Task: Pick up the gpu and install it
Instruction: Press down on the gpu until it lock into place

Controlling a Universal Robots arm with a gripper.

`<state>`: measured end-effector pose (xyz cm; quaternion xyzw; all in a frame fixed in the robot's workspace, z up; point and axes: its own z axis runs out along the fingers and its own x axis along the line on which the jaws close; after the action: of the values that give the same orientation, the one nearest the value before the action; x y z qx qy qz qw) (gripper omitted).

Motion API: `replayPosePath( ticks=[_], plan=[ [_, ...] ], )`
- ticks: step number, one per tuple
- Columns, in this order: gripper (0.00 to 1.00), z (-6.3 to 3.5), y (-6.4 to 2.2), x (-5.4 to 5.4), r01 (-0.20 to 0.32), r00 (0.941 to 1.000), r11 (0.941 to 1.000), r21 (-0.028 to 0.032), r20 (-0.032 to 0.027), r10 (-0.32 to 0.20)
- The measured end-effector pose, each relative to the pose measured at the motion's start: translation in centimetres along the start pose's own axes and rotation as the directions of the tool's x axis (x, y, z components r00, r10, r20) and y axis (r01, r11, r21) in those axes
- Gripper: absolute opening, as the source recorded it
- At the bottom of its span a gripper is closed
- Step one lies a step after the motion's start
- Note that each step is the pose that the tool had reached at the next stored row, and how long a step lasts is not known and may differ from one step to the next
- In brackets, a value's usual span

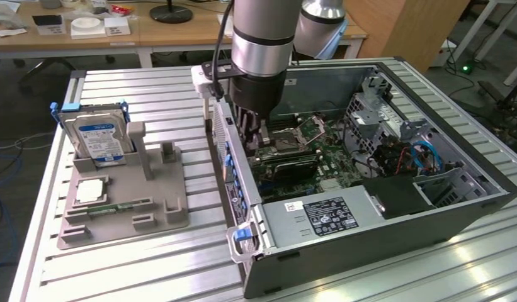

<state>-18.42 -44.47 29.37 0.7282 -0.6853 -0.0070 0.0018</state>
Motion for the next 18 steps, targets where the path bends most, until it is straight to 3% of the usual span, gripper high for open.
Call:
replayPosePath(
  ticks=[4, 18],
  plan=[
    [0.1, 0.28, -0.1, 0.0, 0.0, 1.0, 1.0, -0.0001, 0.0002, 0.0],
    [0.1, 0.35, -1.89, 0.1, 0.0, 1.0, 1.0, 0.0004, 0.0, 0.0]
  ],
)
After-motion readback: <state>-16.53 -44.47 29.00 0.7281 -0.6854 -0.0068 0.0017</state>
